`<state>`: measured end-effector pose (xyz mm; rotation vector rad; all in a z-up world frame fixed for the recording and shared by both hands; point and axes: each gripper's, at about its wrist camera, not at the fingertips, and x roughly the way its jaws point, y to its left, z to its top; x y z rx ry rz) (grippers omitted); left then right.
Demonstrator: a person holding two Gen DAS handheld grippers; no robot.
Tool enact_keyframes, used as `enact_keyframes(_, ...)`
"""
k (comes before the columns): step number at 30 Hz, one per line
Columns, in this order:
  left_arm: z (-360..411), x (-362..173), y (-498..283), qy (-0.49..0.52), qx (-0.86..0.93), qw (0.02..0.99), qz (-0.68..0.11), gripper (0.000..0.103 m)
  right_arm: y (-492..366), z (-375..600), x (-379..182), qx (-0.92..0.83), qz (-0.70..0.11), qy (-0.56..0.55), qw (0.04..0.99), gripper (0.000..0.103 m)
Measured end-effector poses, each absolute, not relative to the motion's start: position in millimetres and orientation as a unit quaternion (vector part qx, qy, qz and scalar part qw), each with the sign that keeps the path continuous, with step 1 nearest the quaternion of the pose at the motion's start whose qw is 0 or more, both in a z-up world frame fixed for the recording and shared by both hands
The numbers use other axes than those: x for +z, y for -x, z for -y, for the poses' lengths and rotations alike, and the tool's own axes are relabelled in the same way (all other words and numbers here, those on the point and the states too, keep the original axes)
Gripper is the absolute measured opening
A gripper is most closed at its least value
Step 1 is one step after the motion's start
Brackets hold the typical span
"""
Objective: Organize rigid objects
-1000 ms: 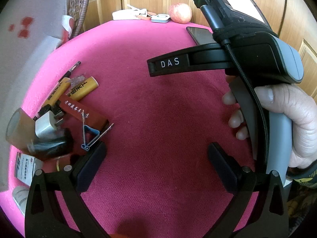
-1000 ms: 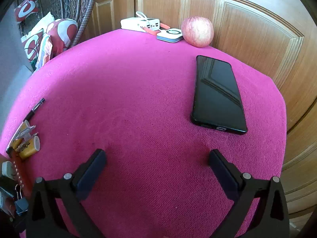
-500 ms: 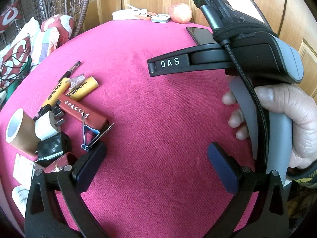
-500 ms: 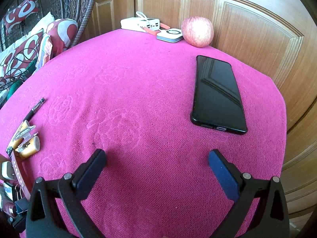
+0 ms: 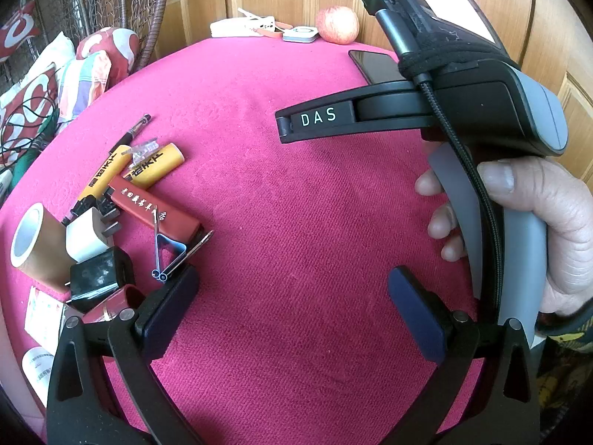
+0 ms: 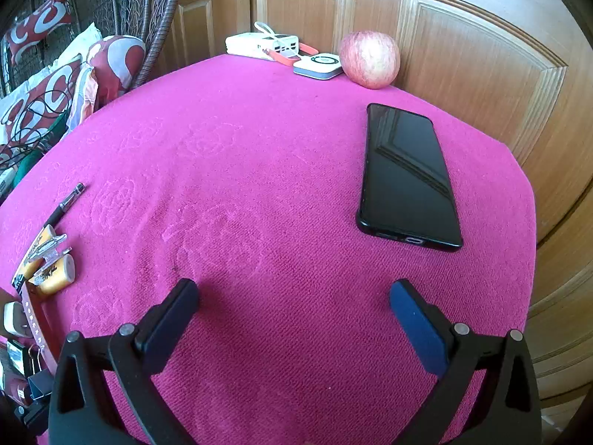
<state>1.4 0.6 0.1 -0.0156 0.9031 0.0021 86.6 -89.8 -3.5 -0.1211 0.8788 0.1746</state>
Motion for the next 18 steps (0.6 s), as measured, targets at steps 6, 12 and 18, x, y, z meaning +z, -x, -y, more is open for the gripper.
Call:
enact_keyframes(6,-0.8,0.0,-1.4,0.007,0.001,0.900,-0.436,0.103,-86.2,89.6,-3.4,0.084,-0.424,0.059,0.900,0.103)
enact_keyframes(12,-0.6,0.1,-1.4,0.007,0.001,0.900,-0.436,0.103,-86.0,89.9,-3.5,0.085,-0.424,0.058,0.900,0.103)
enact_keyframes(18,2.2,0.6,-0.3,0.016,0.017,0.899,-0.437,0.103,-85.7,89.5,-3.2,0.085,-0.424,0.058,0.900,0.103)
